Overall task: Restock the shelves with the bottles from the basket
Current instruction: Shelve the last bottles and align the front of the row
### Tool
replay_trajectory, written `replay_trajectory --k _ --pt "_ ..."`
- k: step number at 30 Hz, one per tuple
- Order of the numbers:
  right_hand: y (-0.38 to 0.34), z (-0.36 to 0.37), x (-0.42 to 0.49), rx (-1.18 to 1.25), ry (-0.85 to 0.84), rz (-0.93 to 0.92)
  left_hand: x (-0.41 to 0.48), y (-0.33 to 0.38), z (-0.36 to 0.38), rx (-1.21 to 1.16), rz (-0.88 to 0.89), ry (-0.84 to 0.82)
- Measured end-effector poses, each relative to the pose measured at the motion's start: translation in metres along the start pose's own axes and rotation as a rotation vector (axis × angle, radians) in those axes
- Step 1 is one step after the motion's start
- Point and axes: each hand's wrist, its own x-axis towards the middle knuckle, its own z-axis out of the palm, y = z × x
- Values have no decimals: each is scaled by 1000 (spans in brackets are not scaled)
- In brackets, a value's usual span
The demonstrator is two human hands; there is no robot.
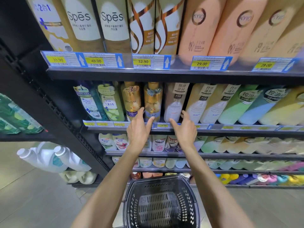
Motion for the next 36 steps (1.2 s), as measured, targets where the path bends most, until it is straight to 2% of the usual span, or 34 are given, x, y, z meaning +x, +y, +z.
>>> replay_trajectory --k 3,9,19,24,28,36 --pt "0 -6 -11 31 -5 -13 -4 -8 -13 -27 44 -3" --pt "-23 -2 -48 144 103 -71 -14 -42 -45 -36 82 27" --pt "-91 20 -73 144 -10 -272 3 -82 -89 -138 45 139" --pt "-120 36 -73 132 3 -267 19 -83 -99 -134 26 163" --pt "-137 44 -68 149 72 -226 29 -79 -103 -72 61 160" --pt "-150 61 -59 80 78 -186 30 -79 -98 202 37 139"
